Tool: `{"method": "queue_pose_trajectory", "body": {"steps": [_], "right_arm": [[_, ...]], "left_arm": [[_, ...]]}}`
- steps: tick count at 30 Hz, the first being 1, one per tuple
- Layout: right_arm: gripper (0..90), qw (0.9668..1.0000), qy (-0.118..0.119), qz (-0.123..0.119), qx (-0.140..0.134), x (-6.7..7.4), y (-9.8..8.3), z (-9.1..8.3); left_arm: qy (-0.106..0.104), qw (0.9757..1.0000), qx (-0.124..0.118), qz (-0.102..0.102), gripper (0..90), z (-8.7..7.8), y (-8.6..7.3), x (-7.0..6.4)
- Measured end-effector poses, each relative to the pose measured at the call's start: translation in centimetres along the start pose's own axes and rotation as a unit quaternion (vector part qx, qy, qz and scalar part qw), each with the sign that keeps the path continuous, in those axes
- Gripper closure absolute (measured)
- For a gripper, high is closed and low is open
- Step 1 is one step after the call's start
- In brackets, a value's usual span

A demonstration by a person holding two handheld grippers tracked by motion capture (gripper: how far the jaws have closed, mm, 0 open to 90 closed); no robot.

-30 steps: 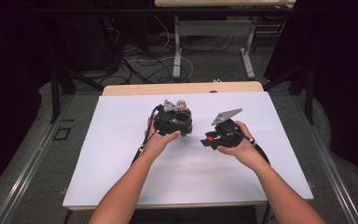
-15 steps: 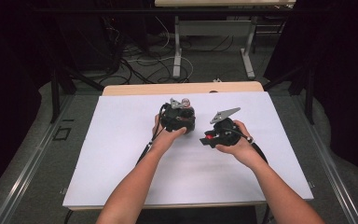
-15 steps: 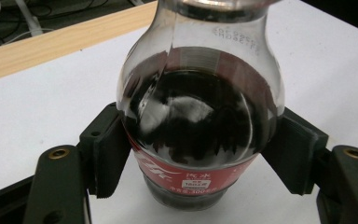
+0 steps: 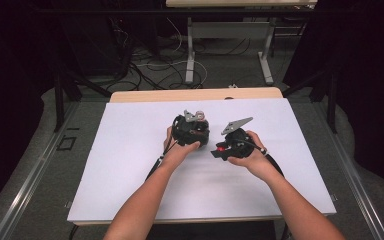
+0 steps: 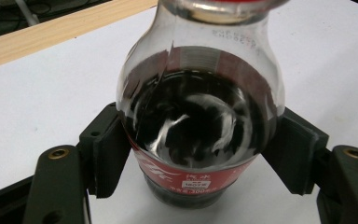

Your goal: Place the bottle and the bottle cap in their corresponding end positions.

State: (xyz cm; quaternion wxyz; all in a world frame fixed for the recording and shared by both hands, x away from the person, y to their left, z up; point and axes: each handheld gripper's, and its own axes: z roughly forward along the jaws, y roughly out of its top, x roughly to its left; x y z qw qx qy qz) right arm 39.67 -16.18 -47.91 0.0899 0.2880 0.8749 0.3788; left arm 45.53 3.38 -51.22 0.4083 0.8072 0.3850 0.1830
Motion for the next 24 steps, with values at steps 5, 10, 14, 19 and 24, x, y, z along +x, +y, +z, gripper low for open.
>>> {"method": "queue_pose_trajectory", "body": {"steps": [5, 10, 14, 19, 24], "right_arm": [[61.3, 0.9995, 0.014, -0.006, 0.026, 0.7, 0.2, 1.3], [61.2, 0.9995, 0.020, 0.000, 0.025, 1.4, 0.0, 3.0], [61.2, 0.9989, 0.025, -0.008, 0.039, 1.9, -0.3, 4.1], [61.2, 0.9984, 0.039, -0.017, 0.038, 2.4, -0.6, 5.3], [61.2, 0.9982, 0.044, -0.013, 0.038, 3.6, -1.4, 6.2]], "left_arm": [[-0.004, 1.0000, -0.001, 0.001, 29.0, 0.0, -0.1, 0.0], [-0.012, 0.9999, 0.000, -0.009, 28.0, 0.1, -0.2, 0.1], [-0.019, 0.9995, -0.001, -0.023, 22.5, 0.0, -0.2, 0.4], [-0.024, 0.9991, -0.003, -0.035, 15.8, -0.6, -0.3, 0.8], [-0.037, 0.9980, -0.004, -0.052, 10.8, -1.6, -1.0, 0.9]]}}
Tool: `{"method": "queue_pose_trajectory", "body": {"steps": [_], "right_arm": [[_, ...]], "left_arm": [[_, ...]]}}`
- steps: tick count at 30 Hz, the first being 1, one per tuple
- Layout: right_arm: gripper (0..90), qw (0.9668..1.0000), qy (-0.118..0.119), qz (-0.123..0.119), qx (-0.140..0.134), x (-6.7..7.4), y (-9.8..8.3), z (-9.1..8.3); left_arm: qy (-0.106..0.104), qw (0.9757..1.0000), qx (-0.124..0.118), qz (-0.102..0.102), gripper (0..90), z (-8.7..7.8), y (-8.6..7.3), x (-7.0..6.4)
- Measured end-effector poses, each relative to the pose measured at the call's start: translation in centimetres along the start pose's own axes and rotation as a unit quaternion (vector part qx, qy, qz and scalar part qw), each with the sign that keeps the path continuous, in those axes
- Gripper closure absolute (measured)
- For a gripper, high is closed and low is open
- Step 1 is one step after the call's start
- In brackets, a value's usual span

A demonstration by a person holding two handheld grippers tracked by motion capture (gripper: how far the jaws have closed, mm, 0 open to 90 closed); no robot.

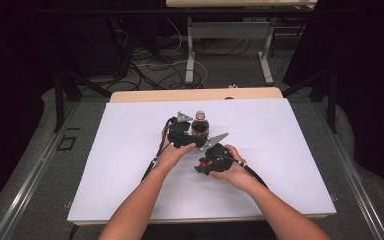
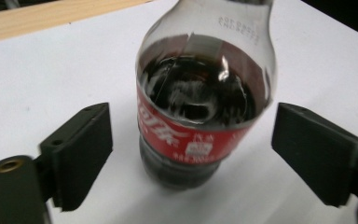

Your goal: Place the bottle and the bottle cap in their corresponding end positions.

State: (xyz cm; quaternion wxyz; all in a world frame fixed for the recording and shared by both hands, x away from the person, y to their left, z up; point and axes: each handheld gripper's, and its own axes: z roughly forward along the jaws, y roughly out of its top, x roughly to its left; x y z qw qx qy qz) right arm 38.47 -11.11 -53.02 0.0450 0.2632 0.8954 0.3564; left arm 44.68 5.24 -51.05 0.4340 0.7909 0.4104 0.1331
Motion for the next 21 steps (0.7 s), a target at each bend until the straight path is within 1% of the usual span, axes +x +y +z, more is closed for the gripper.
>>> {"method": "queue_pose_trajectory", "body": {"steps": [1, 2, 3, 4, 5, 6, 7, 8, 11, 12, 14, 15, 16, 17, 18, 19, 21], "right_arm": [[61.2, 1.0000, 0.003, -0.008, -0.003, 0.0, -0.2, 0.2], [61.2, 0.9999, 0.002, -0.010, -0.005, 0.1, -0.3, 0.5], [61.2, 0.9998, 0.004, -0.014, -0.009, 0.1, -0.5, 0.7], [61.1, 0.9999, 0.002, -0.011, -0.002, 0.3, -0.6, 0.9], [61.2, 0.9996, 0.007, -0.026, -0.008, 0.2, -0.7, 1.2], [61.2, 0.9996, 0.006, -0.026, -0.007, 0.3, -0.8, 1.4], [61.1, 0.9999, 0.001, -0.012, -0.001, 0.6, -0.8, 1.5], [61.1, 0.9997, 0.004, -0.024, -0.005, 0.6, -0.9, 1.8], [61.1, 0.9998, 0.001, -0.021, -0.005, 0.8, -0.8, 2.0], [61.1, 0.9998, -0.001, -0.021, -0.005, 0.8, -0.8, 2.1], [60.9, 0.9996, 0.003, -0.027, -0.004, 0.7, -0.9, 2.3], [60.8, 0.9996, 0.000, -0.029, -0.002, 0.6, -0.9, 2.3], [59.9, 0.9999, 0.001, -0.016, 0.003, 0.7, -0.9, 2.3], [55.2, 0.9998, 0.000, -0.017, -0.002, 0.6, -0.9, 2.4], [51.3, 0.9999, 0.000, -0.014, -0.002, 0.5, -0.9, 2.3], [47.2, 1.0000, 0.001, -0.002, -0.003, 0.5, -0.9, 2.2], [41.4, 0.9998, 0.003, -0.001, -0.017, 0.3, -0.9, 2.0]], "left_arm": [[-0.003, 1.0000, 0.000, -0.001, 9.1, -0.2, -0.2, 0.0], [-0.004, 1.0000, -0.003, -0.002, 6.8, -0.5, -0.3, 0.0], [-0.007, 0.9999, -0.004, -0.007, 4.8, -0.7, -0.5, 0.0], [-0.008, 0.9999, -0.006, -0.009, 3.0, -0.9, -0.6, -0.1], [-0.010, 0.9999, -0.007, -0.010, 1.3, -1.1, -0.7, -0.1], [-0.008, 0.9999, -0.004, -0.008, 0.6, -1.4, -0.7, 0.0], [-0.011, 0.9998, -0.009, -0.013, 0.6, -1.6, -0.9, 0.0], [-0.011, 0.9998, -0.010, -0.015, 0.6, -1.7, -1.0, 0.1], [-0.012, 0.9997, -0.007, -0.017, 0.6, -2.2, -1.6, 0.3], [-0.012, 0.9998, -0.002, -0.017, 0.6, -2.3, -1.7, 0.3], [-0.012, 0.9997, -0.004, -0.023, 0.6, -2.5, -2.1, 0.4], [-0.011, 0.9997, -0.002, -0.021, 0.6, -2.6, -2.2, 0.6], [-0.011, 0.9997, -0.001, -0.021, 0.6, -2.8, -2.3, 0.7], [-0.011, 0.9997, -0.002, -0.021, 0.6, -2.9, -2.5, 0.8], [-0.011, 0.9995, -0.005, -0.031, 0.7, -3.0, -2.6, 0.7], [-0.011, 0.9995, -0.003, -0.031, 0.7, -3.2, -2.7, 0.9], [-0.011, 0.9993, -0.006, -0.036, 0.7, -3.5, -3.0, 1.0]]}}
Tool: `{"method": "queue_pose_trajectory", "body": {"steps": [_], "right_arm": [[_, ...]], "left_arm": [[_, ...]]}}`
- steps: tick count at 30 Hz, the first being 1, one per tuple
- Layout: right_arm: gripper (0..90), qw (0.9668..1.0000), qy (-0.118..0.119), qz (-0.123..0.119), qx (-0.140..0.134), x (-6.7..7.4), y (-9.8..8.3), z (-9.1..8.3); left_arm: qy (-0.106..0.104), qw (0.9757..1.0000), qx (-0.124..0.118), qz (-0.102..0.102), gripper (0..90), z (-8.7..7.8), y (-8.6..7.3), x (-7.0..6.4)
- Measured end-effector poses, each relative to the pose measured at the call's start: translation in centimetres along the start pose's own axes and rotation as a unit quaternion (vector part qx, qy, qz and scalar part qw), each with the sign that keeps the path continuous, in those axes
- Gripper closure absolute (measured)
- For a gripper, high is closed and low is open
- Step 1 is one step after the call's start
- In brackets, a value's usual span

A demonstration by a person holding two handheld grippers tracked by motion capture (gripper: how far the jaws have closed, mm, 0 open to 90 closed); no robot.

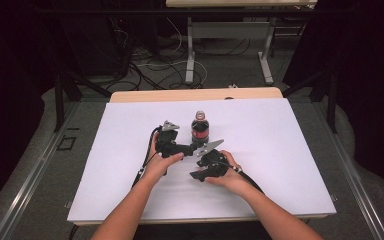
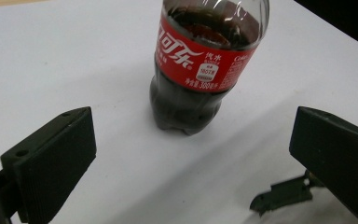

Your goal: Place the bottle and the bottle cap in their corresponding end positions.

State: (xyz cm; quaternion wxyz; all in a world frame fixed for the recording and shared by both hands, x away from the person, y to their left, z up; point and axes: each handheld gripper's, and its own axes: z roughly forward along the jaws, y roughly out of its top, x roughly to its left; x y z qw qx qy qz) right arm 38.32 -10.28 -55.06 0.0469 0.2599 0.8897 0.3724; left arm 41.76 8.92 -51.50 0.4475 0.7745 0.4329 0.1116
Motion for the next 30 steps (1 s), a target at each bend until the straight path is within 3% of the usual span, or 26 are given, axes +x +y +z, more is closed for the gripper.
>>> {"method": "queue_pose_trajectory", "body": {"steps": [6, 7, 10, 15, 19, 24, 30], "right_arm": [[27.6, 0.9992, 0.000, 0.028, -0.029, -0.4, 0.1, -1.5], [25.3, 0.9987, -0.005, 0.040, -0.032, -0.4, 0.1, -1.8], [15.2, 0.9984, -0.030, 0.034, -0.035, -0.8, 0.0, -2.9], [14.9, 0.9950, -0.059, 0.057, -0.057, -1.9, -0.6, -5.1], [14.1, 0.9897, -0.098, 0.072, -0.075, -3.1, -1.5, -7.0], [8.2, 0.9778, -0.143, 0.128, -0.084, -4.9, -2.9, -8.9], [4.0, 0.9682, -0.182, 0.149, -0.086, -6.5, -4.7, -10.4]], "left_arm": [[0.004, 1.0000, -0.007, -0.006, 0.7, -1.3, -0.4, 0.4], [0.004, 0.9999, -0.008, -0.012, 0.7, -1.5, -0.6, 0.4], [0.009, 0.9998, -0.012, -0.014, 0.7, -2.3, -0.8, 0.7], [0.019, 0.9996, -0.013, -0.016, 0.6, -3.5, -1.2, 1.1], [0.032, 0.9990, -0.015, -0.026, 0.6, -4.6, -1.7, 1.6], [0.049, 0.9984, -0.013, -0.026, 0.6, -5.6, -2.2, 2.3], [0.062, 0.9973, -0.013, -0.039, 0.6, -6.3, -3.1, 3.3]]}}
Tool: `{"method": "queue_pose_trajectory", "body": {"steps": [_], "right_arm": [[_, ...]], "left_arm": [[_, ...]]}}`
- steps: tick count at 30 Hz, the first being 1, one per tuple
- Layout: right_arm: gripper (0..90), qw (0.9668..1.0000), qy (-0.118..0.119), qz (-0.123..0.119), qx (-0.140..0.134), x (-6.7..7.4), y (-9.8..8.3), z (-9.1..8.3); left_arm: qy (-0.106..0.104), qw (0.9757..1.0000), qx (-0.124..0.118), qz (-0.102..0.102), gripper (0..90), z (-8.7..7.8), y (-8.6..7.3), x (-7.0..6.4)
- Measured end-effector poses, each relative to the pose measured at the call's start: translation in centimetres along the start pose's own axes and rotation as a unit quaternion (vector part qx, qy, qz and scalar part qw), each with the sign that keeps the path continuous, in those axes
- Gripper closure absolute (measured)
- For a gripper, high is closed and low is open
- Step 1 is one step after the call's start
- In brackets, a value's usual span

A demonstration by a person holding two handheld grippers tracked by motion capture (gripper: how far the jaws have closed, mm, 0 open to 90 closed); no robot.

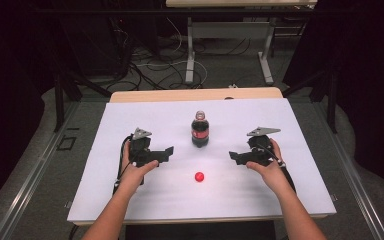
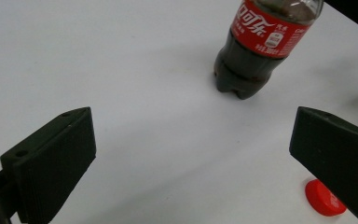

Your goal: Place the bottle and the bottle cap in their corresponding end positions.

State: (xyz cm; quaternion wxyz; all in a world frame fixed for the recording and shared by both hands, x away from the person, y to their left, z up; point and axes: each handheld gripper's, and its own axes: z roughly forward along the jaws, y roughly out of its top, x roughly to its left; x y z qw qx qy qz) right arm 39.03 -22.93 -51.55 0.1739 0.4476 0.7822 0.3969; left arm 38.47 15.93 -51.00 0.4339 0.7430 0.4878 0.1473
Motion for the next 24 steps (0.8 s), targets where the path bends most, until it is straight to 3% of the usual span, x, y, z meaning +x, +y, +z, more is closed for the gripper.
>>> {"method": "queue_pose_trajectory", "body": {"steps": [3, 6, 10, 15, 18, 24], "right_arm": [[1.7, 0.9998, -0.009, 0.017, 0.001, -1.0, -0.6, -0.4], [0.0, 0.9994, -0.022, 0.027, 0.001, -1.8, -1.3, -0.4], [0.0, 0.9979, -0.031, 0.057, 0.007, -2.6, -2.3, -0.3], [0.0, 0.9969, -0.046, 0.062, 0.013, -3.2, -3.0, -0.3], [0.0, 0.9967, -0.045, 0.066, 0.014, -3.3, -3.1, -0.4], [0.0, 0.9965, -0.045, 0.069, 0.010, -3.5, -3.1, -0.5]], "left_arm": [[0.002, 0.9999, 0.011, -0.005, 0.6, -0.3, -0.4, 0.6], [0.011, 0.9997, 0.001, -0.021, 0.6, -0.3, -0.9, 1.0], [0.017, 0.9994, 0.000, -0.031, 0.6, -0.3, -1.2, 1.6], [0.021, 0.9991, 0.001, -0.038, 0.6, -0.4, -1.5, 2.0], [0.025, 0.9990, 0.010, -0.035, 0.6, -0.4, -1.6, 2.4], [0.028, 0.9986, 0.004, -0.046, 0.6, -0.6, -1.6, 2.9]]}}
